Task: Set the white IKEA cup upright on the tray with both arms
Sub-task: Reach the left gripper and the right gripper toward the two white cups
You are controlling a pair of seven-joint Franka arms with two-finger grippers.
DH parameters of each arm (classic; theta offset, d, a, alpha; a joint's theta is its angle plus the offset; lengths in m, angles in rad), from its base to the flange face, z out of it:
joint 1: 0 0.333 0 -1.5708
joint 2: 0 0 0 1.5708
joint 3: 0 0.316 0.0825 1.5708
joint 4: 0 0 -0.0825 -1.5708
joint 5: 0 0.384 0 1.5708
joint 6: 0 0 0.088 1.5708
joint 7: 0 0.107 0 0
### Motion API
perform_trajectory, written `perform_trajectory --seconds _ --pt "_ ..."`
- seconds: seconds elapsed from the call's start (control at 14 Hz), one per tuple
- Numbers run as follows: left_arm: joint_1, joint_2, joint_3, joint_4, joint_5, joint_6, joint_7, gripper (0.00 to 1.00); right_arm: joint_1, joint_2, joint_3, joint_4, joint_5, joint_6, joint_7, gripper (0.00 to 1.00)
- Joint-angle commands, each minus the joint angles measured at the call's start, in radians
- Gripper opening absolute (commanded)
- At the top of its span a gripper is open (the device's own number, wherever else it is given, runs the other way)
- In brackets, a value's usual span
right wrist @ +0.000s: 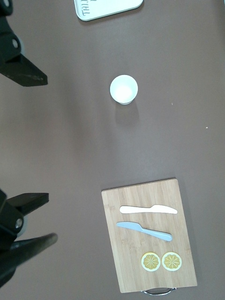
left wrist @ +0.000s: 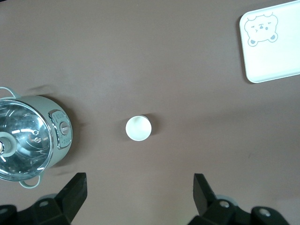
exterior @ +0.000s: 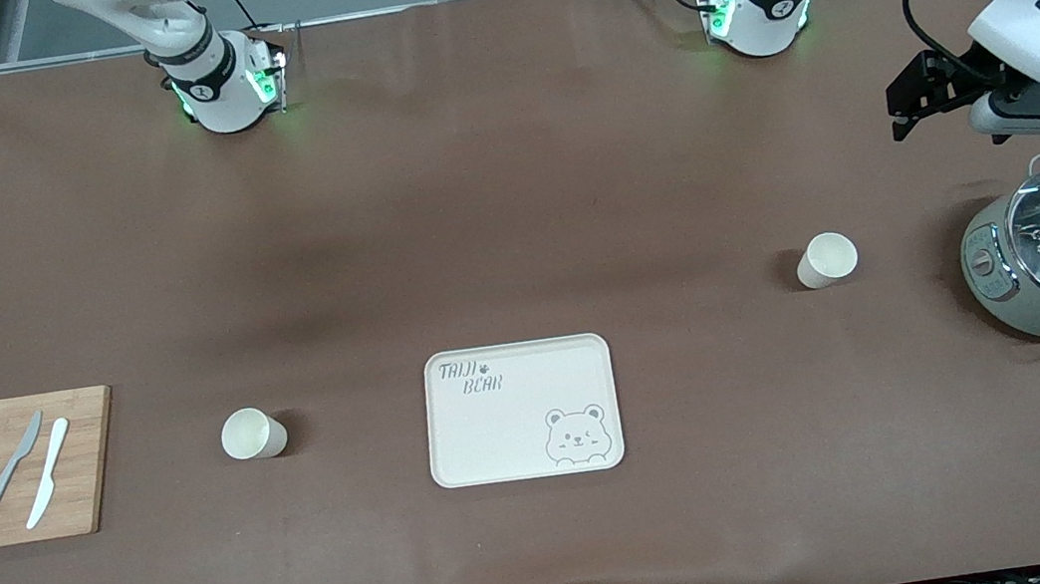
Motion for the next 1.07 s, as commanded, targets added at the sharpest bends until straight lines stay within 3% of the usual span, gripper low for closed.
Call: perform_trajectory --seconds 0.0,0.21,0.64,1.0 --pt "0.005 0.001 -0.013 0.001 0.031 0.005 -0.012 1.0 -0.016 -0.008 0.012 -0.012 -0.015 0.004 0.015 1.0" --pt "0.005 0.02 -0.017 -0.008 0.028 0.017 -0.012 1.0 -0.016 -0.006 0.01 -0.013 -0.015 0.002 0.015 1.0" --pt "0.076 0.021 -0.013 -0.341 0.028 0.406 0.104 1.0 -0.016 -0.006 0.012 -0.015 -0.015 0.004 0.015 1.0" --pt "0.163 0.125 -0.014 -0.424 0.011 0.552 0.187 1.0 -0.02 0.007 0.012 -0.015 -0.015 0.01 0.016 1.0"
